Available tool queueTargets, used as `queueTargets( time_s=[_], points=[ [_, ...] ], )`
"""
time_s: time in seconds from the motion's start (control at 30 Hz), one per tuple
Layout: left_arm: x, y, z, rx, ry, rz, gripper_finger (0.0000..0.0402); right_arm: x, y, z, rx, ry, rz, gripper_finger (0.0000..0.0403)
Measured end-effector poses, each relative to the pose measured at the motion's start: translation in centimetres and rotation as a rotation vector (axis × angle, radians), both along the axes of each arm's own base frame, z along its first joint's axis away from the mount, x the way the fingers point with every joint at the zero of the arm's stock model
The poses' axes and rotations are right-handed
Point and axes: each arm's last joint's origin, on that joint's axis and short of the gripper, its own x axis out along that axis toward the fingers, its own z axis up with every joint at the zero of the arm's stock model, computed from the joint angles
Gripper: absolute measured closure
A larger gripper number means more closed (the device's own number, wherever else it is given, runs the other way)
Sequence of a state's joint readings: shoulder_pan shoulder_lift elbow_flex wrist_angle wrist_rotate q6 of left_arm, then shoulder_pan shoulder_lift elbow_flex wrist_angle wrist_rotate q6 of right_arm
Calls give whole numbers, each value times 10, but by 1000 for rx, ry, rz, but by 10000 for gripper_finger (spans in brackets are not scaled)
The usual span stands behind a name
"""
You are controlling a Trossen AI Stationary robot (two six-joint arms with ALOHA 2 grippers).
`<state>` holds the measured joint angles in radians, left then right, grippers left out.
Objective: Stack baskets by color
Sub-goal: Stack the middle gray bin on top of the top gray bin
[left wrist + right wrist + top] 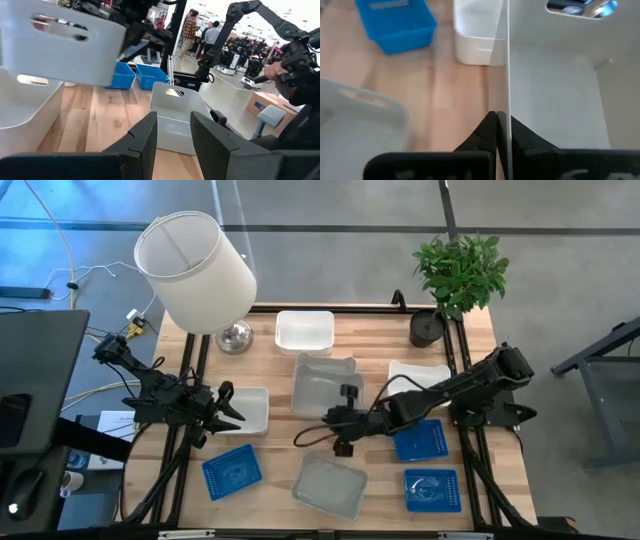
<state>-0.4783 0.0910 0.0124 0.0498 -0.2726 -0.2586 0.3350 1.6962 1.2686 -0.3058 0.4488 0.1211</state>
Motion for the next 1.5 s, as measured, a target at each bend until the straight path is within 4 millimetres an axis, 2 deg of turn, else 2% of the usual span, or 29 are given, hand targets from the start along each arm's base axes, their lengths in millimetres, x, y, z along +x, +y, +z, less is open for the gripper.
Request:
queueTargets(
  time_s=[0.27,0.47,0.63,0.83,1.5],
  points=[
    [0,0,0,0,0,0,296,11,-40,2,-127,29,-27,403],
    [0,0,0,0,0,0,296,15,-70,1,-134,60,-39,403],
    [0,0,0,0,1,0,296,21,-86,-14,-106,127,-24,403],
    [0,0,0,0,0,0,296,27,-91,-33,-99,188,-22,403],
    [0,0,0,0,0,0,296,26,-94,-36,53,194,-55,403]
  ],
)
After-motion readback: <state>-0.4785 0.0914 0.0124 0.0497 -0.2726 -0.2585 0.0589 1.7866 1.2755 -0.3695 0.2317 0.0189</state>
